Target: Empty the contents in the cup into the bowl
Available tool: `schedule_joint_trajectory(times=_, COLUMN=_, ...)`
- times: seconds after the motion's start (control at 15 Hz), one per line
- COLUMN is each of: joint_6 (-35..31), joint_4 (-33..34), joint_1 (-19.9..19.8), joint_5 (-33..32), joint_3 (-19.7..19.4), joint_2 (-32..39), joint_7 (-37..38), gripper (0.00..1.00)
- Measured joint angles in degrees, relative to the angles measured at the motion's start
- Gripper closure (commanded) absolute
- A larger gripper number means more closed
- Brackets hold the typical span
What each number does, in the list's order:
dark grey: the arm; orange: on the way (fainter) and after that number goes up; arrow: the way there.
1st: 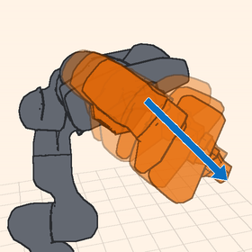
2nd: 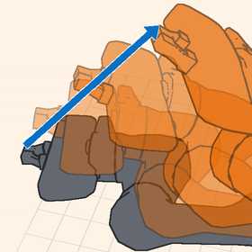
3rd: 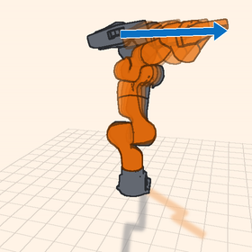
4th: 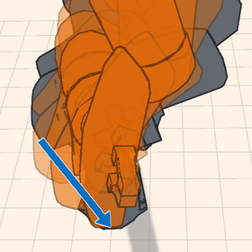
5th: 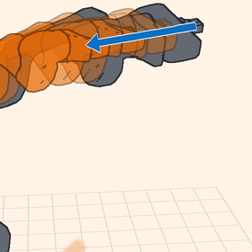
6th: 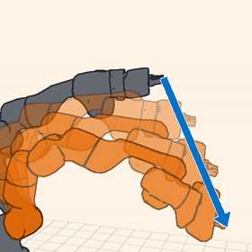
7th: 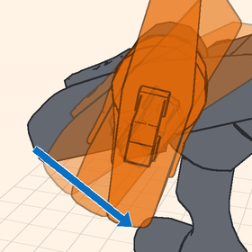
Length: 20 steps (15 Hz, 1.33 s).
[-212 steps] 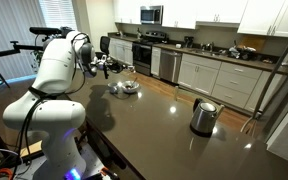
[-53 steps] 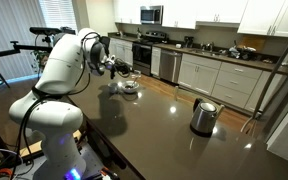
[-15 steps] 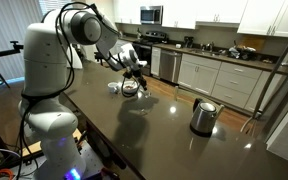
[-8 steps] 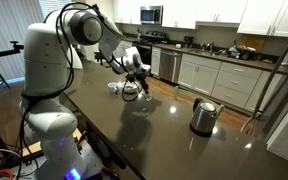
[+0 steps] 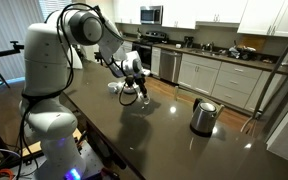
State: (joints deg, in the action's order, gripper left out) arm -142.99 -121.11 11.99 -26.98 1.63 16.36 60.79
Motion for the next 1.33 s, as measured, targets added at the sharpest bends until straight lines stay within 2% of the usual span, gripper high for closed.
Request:
schedule_joint_trajectory(times=0.27, joint_6=-1.64, joint_4=-1.45, joint_1=0.0, joint_5=0.95, joint_3=-0.41, joint_2=-0.12, joint_7=0.0, gripper=0.96)
schedule_joint_trajectory(times=0.33, joint_6=-1.65, joint_4=-1.45, joint_1=0.0, joint_5=1.12, joint_3=-0.46, joint_2=-0.13, joint_7=0.0, gripper=0.86)
schedule_joint_trajectory(times=0.47, joint_6=-1.65, joint_4=-1.47, joint_1=0.0, joint_5=1.48, joint_3=-0.51, joint_2=-0.13, joint_7=0.0, gripper=0.83)
schedule_joint_trajectory(times=0.8, joint_6=-1.65, joint_4=-2.78, joint_1=0.01, joint_5=1.64, joint_3=-0.97, joint_2=-0.13, joint_7=0.0, gripper=0.9)
schedule_joint_trajectory(times=0.93, joint_6=-1.67, joint_4=-3.05, joint_1=0.01, joint_5=1.65, joint_3=-1.15, joint_2=-0.25, joint_7=0.0, gripper=0.84)
schedule_joint_trajectory(times=1.0, joint_6=-1.64, joint_4=-3.08, joint_1=0.01, joint_5=1.65, joint_3=-1.25, joint_2=-0.28, joint_7=0.0, gripper=0.84)
schedule_joint_trajectory(times=1.07, joint_6=-1.62, joint_4=-3.12, joint_1=0.02, joint_5=1.65, joint_3=-1.36, joint_2=-0.28, joint_7=0.0, gripper=0.72)
schedule_joint_trajectory(times=1.2, joint_6=-1.33, joint_4=-3.16, joint_1=0.08, joint_5=1.63, joint_3=-1.64, joint_2=-0.34, joint_7=0.0, gripper=0.71)
schedule_joint_trajectory(times=1.27, joint_6=-0.97, joint_4=-3.17, joint_1=0.13, joint_5=1.57, joint_3=-1.8, joint_2=-0.45, joint_7=0.0, gripper=0.58)
schedule_joint_trajectory(times=1.33, joint_6=-0.39, joint_4=-3.17, joint_1=0.19, joint_5=1.47, joint_3=-1.93, joint_2=-0.68, joint_7=0.0, gripper=0.55)
